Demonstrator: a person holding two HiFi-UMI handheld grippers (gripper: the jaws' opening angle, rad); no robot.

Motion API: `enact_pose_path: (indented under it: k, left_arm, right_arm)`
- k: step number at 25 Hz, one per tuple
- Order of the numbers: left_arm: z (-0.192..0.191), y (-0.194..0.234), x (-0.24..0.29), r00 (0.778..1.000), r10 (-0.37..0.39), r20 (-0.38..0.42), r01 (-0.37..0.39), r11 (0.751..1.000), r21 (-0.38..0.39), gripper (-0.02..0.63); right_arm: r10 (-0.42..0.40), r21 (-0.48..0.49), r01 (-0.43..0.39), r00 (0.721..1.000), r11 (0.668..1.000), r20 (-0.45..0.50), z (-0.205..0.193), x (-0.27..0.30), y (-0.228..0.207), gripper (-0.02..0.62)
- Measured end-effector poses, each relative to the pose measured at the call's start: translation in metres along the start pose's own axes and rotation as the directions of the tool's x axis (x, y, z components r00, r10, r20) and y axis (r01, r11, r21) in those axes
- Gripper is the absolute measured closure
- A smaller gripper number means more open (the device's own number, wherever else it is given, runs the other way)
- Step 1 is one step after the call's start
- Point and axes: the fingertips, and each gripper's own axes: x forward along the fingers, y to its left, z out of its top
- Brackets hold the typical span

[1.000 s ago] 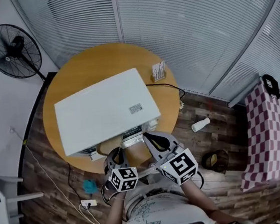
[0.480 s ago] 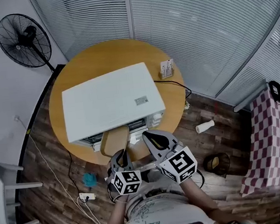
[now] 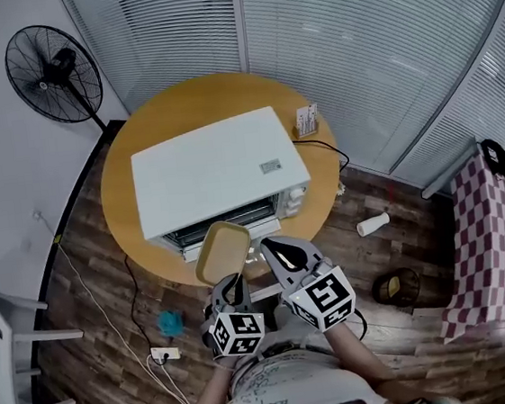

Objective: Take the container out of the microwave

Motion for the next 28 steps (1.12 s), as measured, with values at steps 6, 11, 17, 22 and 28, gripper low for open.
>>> enact_pose_path:
  k: [6, 11, 17, 22, 28]
  left_arm:
    - [-0.011, -0.006, -0.021, 0.999, -0.037, 0.026, 0.036, 0.999, 0.016, 0.575]
    - [-0.018, -0.012, -0.034, 0.997, -0.067, 0.037, 0.066, 0.997, 0.047, 0.576]
    - [-0.026, -0.018, -0.051, 0.992, -0.112, 0.059, 0.109, 0.993, 0.051, 0.577]
    - [-0.034, -0.022, -0.058, 0.988, -0.141, 0.071, 0.136, 0.989, 0.060, 0.577]
    - [-0.037, -0.027, -0.064, 0.983, -0.169, 0.074, 0.164, 0.984, 0.066, 0.576]
  right_arm:
    - [-0.013, -0.012, 0.013, 1.000, 1.000, -0.004, -0.004, -0.009, 0.028, 0.602]
    - [-0.040, -0.014, 0.040, 0.999, 0.999, -0.006, -0.007, -0.017, 0.045, 0.603]
    - [-0.062, -0.016, 0.061, 0.998, 0.998, -0.025, -0.020, -0.028, 0.067, 0.603]
    - [-0.095, -0.008, 0.095, 0.995, 0.995, -0.028, -0.031, -0.038, 0.076, 0.603]
    - [-0.091, 0.008, 0.091, 0.996, 0.996, -0.022, -0.036, -0.040, 0.085, 0.603]
